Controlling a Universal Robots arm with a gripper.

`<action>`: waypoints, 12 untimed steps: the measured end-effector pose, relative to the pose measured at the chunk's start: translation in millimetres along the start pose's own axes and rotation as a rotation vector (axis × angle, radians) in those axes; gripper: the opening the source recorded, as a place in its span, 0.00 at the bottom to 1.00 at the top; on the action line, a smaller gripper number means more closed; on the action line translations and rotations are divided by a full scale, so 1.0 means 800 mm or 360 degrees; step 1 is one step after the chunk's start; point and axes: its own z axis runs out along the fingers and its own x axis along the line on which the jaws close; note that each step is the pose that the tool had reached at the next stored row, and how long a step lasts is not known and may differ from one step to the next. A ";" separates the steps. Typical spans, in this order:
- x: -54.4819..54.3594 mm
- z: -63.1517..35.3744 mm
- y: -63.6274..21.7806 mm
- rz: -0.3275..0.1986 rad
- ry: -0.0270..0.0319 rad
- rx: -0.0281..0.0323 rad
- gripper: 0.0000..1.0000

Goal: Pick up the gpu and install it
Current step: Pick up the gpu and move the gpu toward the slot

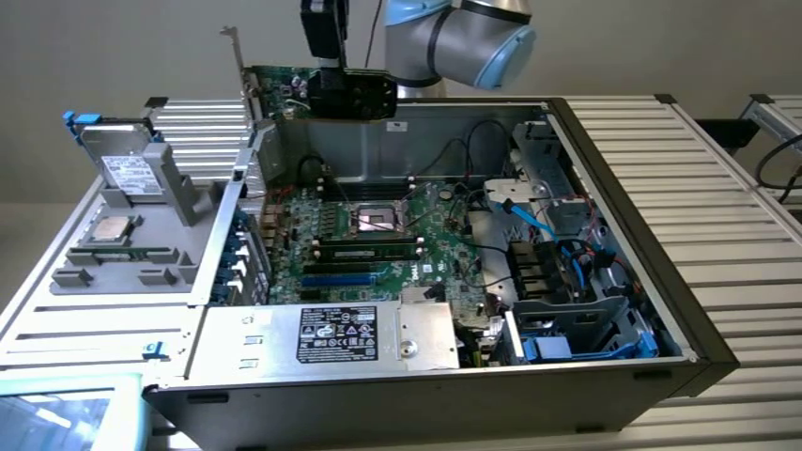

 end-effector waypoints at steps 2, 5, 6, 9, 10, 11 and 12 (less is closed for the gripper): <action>0.000 0.000 -0.011 0.0000 -0.00019 -0.00001 0.27; -0.001 0.000 -0.028 0.0000 -0.00042 -0.00002 0.27; -0.001 0.000 -0.030 0.0000 -0.00039 -0.00006 0.27; -0.001 0.000 -0.030 0.0000 -0.00041 -0.00003 0.27; -0.001 0.000 -0.030 0.0000 -0.00041 -0.00003 0.27; -0.001 0.000 -0.030 0.0000 -0.00041 -0.00003 0.27; -0.001 0.000 -0.030 0.0000 -0.00041 -0.00003 0.27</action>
